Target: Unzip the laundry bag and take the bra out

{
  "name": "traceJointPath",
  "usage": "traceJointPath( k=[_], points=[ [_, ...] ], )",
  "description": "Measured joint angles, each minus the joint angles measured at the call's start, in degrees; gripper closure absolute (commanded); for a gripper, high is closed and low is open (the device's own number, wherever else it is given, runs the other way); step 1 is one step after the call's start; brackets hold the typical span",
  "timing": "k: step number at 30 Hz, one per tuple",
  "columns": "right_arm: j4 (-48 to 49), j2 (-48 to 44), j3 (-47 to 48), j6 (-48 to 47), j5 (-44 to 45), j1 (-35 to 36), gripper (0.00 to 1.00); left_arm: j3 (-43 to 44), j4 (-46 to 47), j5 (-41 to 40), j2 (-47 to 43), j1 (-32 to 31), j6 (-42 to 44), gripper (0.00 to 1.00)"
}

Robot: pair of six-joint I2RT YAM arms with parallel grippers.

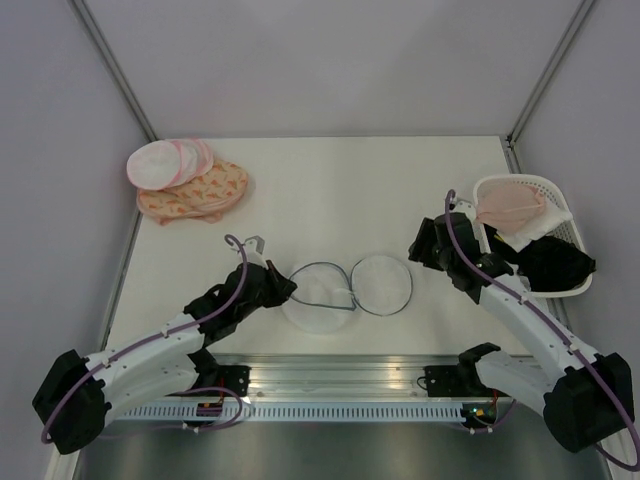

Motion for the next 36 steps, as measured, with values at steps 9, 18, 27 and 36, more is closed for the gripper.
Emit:
traceJointPath(
  k=[9,18,27,36],
  points=[
    [1.46,-0.11,-12.5,5.18,0.31,9.42,0.36,-1.2,1.68,-0.46,-1.44,0.0,-1.77,0.98],
    [11.32,2.45,-21.29,8.98,-1.7,10.16,0.43,-2.73,2.89,-0.44,-1.55,0.0,-2.6,0.98],
    [17.88,2.05,-23.34,11.45,-4.44,10.19,0.99,-3.04,3.72,-0.33,-1.57,0.0,-2.73,0.98],
    [6.05,-6.86,-14.53,8.33,3.52,10.32,1.0,-3.02,4.63,0.61,-5.44,0.0,-1.75,0.15]
  ],
)
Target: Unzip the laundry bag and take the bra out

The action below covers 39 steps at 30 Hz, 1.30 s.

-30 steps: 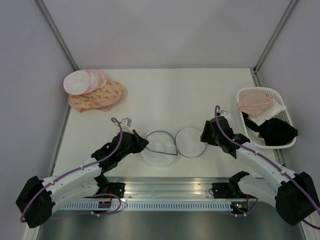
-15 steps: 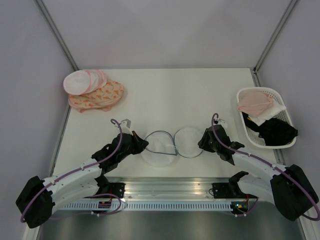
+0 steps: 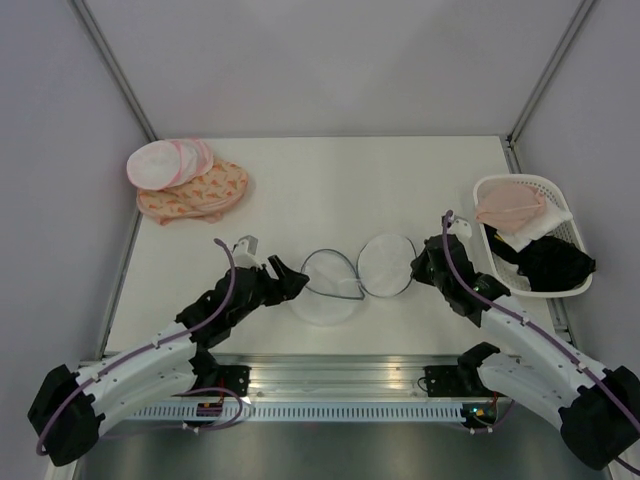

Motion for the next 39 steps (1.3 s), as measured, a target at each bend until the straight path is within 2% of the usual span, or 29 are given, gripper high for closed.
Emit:
traceJointPath(
  k=[2,4,11,15,21,26,29,36,39],
  points=[
    [-2.95,0.0,4.66,-1.46,3.08,0.0,1.0,0.11,-0.28,0.0,-1.9,0.0,0.39,0.04],
    [-5.09,0.28,8.68,-2.99,6.16,0.0,1.0,0.68,-0.96,-0.13,-3.56,0.0,0.59,0.01],
    [-8.28,5.16,16.98,-8.92,15.23,1.55,0.99,1.92,-6.86,-2.54,-11.98,0.0,0.57,0.0],
    [-8.09,11.98,21.81,-13.18,23.74,10.14,1.0,1.88,-10.23,-4.09,-16.15,0.0,0.33,0.0],
    [-1.68,29.05,29.44,-21.59,31.78,24.28,1.0,1.84,-13.31,-4.61,-18.49,0.0,-0.59,0.0],
    [5.27,41.48,34.03,-29.22,32.17,28.89,1.0,1.84,-16.22,-5.53,-21.46,0.0,-0.96,0.0],
    [9.51,45.86,36.0,-33.64,31.39,29.86,1.0,1.84,-17.4,-5.86,-23.76,-0.02,-0.98,0.0],
    [17.09,47.06,35.65,-41.66,27.65,30.34,1.0,1.84,-20.72,-7.72,-27.54,-0.02,-1.16,0.0],
    [19.17,45.92,34.73,-43.47,21.03,30.47,0.9,1.84,-22.16,-8.66,-28.59,0.0,-1.4,0.0]
  ],
)
